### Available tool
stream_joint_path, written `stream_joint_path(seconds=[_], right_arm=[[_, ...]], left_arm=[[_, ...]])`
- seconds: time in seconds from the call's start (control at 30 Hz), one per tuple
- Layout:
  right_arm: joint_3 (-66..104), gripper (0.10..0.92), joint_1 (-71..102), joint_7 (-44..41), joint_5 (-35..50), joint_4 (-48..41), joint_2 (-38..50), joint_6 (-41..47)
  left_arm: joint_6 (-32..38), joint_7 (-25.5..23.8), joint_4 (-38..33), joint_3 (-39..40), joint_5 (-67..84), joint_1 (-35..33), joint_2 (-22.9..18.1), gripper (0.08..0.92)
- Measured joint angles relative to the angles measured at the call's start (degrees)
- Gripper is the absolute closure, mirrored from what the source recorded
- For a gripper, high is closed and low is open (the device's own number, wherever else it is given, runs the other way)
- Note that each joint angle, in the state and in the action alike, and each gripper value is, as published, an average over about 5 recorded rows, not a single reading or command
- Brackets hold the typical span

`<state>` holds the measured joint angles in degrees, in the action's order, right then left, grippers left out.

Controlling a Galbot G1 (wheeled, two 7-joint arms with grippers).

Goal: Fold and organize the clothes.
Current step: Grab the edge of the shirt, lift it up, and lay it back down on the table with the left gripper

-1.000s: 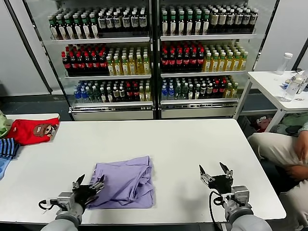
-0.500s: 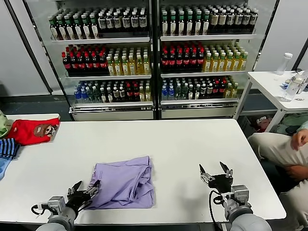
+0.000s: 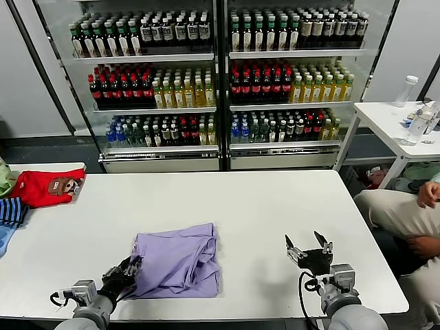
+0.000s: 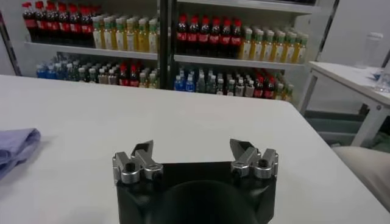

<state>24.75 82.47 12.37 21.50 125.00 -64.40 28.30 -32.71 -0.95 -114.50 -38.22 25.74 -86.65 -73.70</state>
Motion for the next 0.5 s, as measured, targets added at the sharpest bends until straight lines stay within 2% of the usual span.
stream_joint_path(seconds=[0.2,0.5], right_arm=[[-0.1,0.203,-0.4,0.0,-0.1,0.2,0.3,0.1],[0.0,0.203,-0.9,0.1,-0.1,0.8,1.0,0.2]], left_arm=[[0.2,0.3,-1.4,-0.6,0.6,-0.4,0.1,0.895],[-0.5,0.4,-5.5,-8.8,2.1,-0.9,3.7,0.903]])
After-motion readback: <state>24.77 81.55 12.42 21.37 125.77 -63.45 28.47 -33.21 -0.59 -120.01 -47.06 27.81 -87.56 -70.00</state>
